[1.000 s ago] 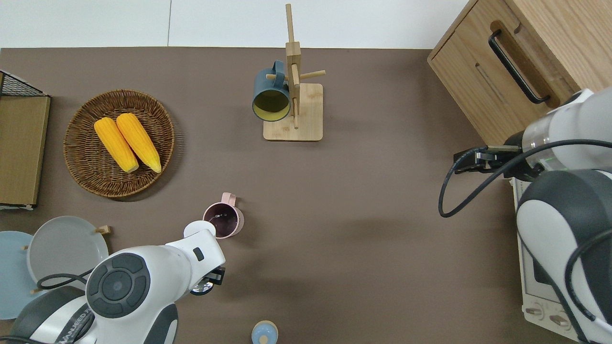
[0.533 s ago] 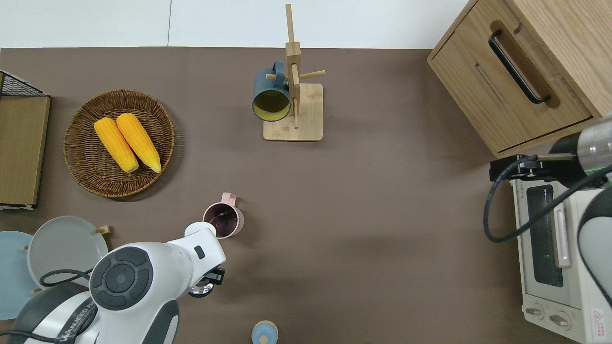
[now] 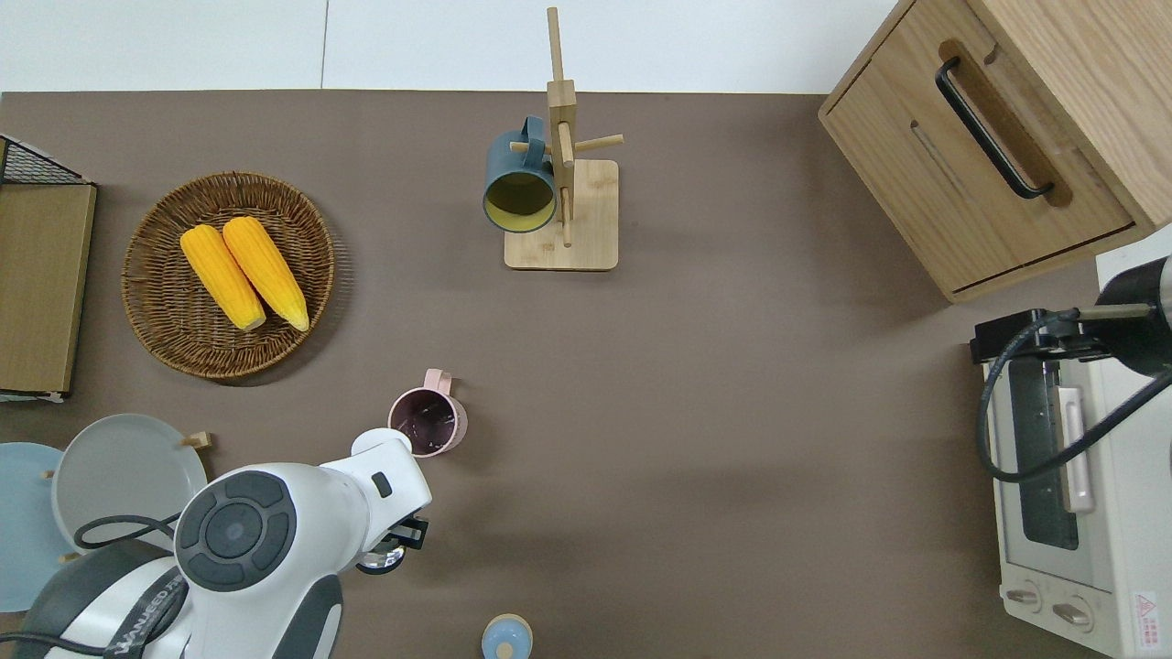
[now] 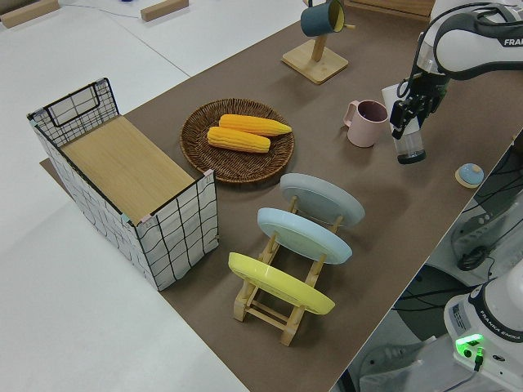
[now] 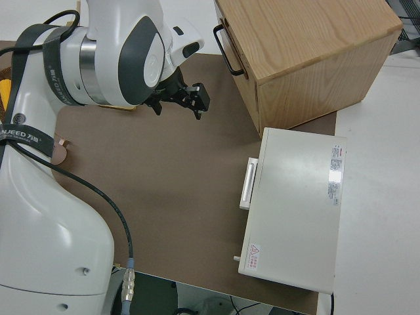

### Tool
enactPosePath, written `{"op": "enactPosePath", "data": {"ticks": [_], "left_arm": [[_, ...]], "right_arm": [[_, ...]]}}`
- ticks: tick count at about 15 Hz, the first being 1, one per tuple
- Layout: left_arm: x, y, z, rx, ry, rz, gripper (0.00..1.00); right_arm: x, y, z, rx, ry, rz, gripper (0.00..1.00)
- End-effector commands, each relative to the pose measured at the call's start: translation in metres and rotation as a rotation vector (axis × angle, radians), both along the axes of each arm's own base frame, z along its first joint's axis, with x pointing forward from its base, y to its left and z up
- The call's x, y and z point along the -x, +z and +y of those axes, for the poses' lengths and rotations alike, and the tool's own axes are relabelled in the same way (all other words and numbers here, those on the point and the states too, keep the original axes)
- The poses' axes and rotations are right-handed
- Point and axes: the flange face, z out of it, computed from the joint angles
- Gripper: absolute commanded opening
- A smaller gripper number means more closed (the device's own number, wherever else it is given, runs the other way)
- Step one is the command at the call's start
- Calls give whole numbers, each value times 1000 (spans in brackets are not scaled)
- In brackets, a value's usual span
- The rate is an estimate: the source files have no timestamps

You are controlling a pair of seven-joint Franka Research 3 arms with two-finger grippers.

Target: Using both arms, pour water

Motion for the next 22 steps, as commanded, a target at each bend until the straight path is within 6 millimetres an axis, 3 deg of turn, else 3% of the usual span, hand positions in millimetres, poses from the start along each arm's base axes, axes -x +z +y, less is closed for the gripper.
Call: {"op": "enactPosePath", "data": {"ticks": [1, 22], "left_arm": [[-4, 14, 2, -23, -3, -4, 0], [-10, 27, -2, -11, 33, -48, 0]], "right_arm": [[0, 7, 3, -12, 30, -3, 992], [0, 7, 7, -17, 36, -3, 992]]}}
